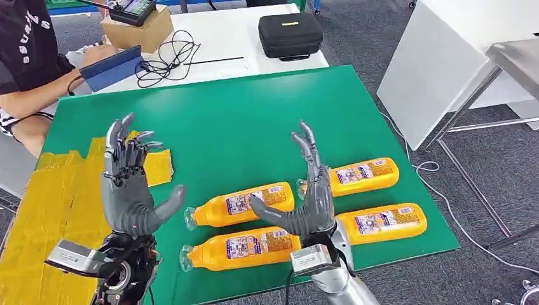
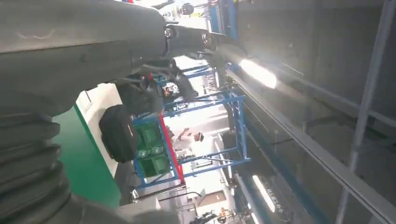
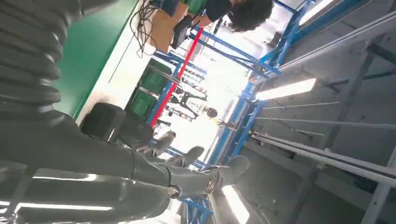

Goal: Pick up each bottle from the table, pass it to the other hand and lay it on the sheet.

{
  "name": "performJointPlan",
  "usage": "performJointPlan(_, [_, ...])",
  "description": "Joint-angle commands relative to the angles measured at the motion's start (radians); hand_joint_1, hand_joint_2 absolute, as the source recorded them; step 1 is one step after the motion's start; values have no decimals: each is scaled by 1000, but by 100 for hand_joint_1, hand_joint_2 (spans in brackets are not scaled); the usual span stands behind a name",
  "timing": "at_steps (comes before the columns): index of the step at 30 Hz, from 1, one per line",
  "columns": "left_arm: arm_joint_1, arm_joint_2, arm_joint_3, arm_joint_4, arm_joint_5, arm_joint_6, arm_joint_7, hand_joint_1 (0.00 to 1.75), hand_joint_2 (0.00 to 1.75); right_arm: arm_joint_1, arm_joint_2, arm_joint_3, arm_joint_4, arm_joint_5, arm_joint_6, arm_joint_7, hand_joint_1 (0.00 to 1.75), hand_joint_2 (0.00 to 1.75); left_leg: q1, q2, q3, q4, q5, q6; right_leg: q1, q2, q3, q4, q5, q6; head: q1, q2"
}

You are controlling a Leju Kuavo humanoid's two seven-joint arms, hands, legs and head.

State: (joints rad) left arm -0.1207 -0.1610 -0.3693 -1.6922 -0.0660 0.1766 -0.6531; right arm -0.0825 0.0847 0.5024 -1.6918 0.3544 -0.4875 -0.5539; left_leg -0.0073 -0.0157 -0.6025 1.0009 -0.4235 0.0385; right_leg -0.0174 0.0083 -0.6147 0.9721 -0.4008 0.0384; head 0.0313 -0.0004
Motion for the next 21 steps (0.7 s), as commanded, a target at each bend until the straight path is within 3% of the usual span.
performJointPlan(1, [-38, 9, -14, 55, 0, -2, 5, 0, 175, -26, -30, -3, 12, -2, -7, 6, 0, 175, 2, 0, 4, 0, -2, -2, 2, -1, 5, 0, -2, -2, 0, 0])
performJointPlan(21, [-38, 9, -14, 55, 0, -2, 5, 0, 175, -26, -30, -3, 12, -2, -7, 6, 0, 175, 1, 0, 3, 0, -1, -2, 1, -1, 3, -1, -1, -1, 0, 0])
